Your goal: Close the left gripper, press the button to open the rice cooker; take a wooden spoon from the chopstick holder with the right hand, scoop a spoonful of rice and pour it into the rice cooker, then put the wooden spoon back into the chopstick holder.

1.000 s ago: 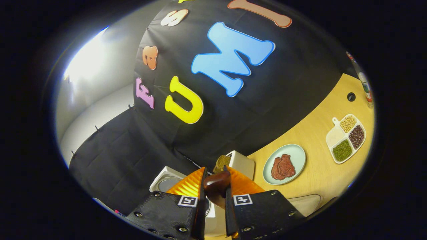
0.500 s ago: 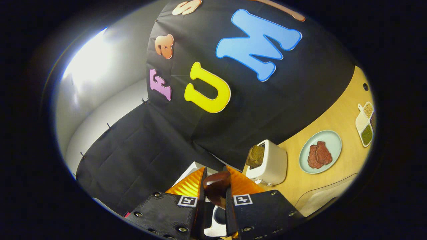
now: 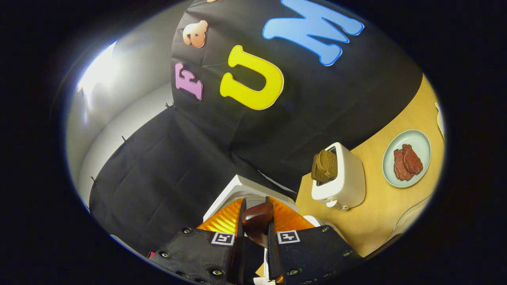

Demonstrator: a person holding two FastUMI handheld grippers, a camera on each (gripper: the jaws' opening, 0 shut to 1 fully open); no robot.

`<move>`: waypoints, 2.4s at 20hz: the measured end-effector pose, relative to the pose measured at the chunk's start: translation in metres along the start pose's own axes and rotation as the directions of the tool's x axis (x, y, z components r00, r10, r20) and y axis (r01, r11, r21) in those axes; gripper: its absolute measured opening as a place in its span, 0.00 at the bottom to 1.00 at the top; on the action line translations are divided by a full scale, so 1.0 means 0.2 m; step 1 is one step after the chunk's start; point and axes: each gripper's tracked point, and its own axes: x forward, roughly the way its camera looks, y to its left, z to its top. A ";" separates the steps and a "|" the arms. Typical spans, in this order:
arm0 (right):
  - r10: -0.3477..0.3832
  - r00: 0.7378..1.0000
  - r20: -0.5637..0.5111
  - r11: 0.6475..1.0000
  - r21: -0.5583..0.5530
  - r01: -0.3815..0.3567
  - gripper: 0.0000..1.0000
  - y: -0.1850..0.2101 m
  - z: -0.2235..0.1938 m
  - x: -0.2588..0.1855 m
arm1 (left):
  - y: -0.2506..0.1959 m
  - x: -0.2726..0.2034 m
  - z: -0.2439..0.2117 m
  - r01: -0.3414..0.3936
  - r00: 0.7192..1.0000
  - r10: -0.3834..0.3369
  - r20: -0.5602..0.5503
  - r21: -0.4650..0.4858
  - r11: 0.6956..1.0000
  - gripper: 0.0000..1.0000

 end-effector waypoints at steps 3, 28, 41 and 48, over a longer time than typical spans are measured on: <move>-0.017 1.000 0.012 0.997 -0.068 0.018 0.24 0.01 -0.05 0.08 | 0.01 -0.02 0.02 -0.007 1.000 0.007 0.010 0.030 1.000 0.99; -0.039 0.999 0.003 0.879 -0.476 0.036 0.24 0.12 -0.33 0.27 | -0.01 -0.11 -0.01 0.017 1.000 -0.017 0.015 0.056 0.998 0.99; -0.061 0.997 0.037 0.800 -0.595 0.071 0.24 0.16 -0.32 0.30 | -0.02 -0.13 0.10 0.026 1.000 -0.028 0.013 0.094 0.995 0.99; -0.093 0.995 0.042 0.737 -0.669 0.097 0.24 0.20 -0.35 0.32 | -0.05 -0.19 0.24 0.060 0.998 -0.061 0.004 0.078 0.995 0.98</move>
